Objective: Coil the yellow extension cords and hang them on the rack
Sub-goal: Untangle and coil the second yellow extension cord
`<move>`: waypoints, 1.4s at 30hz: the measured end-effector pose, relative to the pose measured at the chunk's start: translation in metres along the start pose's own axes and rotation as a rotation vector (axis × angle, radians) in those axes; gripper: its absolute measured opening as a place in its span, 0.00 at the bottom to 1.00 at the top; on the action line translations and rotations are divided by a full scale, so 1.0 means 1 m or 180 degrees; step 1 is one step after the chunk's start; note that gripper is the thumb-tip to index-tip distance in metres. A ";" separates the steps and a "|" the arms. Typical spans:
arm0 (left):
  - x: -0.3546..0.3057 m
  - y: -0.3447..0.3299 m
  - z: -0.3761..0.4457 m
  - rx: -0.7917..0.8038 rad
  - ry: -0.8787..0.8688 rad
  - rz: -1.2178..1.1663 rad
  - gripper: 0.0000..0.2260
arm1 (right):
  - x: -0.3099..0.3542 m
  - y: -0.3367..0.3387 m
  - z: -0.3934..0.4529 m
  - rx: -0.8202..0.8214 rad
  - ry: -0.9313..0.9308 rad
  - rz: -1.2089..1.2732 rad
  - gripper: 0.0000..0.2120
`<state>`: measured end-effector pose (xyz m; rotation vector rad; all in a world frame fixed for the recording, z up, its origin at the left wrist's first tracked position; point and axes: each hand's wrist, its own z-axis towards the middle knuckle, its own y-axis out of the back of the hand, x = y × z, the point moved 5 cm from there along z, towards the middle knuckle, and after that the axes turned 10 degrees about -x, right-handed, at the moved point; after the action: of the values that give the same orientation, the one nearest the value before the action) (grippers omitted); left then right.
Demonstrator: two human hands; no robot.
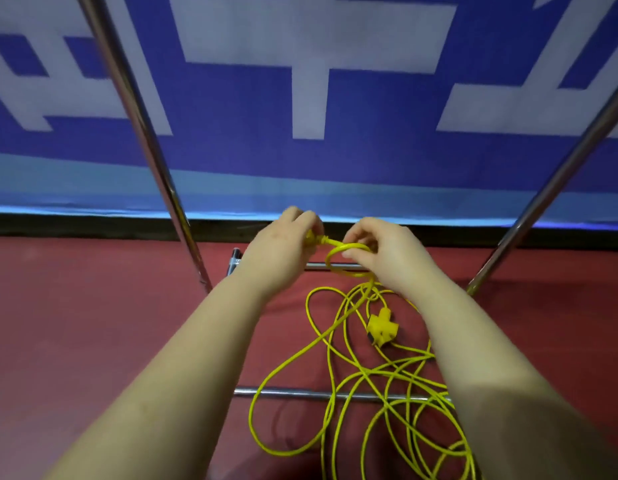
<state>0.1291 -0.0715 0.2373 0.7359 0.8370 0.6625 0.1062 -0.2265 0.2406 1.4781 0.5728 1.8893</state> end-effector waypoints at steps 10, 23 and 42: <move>-0.043 0.065 -0.030 -0.0532 0.0904 -0.2012 0.18 | 0.056 0.063 -0.035 -0.0796 0.0093 0.1353 0.05; -0.037 0.043 -0.044 -0.0121 0.1037 -0.2634 0.31 | 0.061 0.039 -0.039 -0.0434 0.0094 0.1647 0.06; -0.043 0.032 -0.040 -0.0631 0.0882 -0.2012 0.14 | 0.057 0.037 -0.039 -0.0221 -0.0295 0.1981 0.04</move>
<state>0.0670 -0.0734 0.2617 0.1728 1.1683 0.2693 0.0517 -0.2084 0.2940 1.8265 -0.0134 2.2461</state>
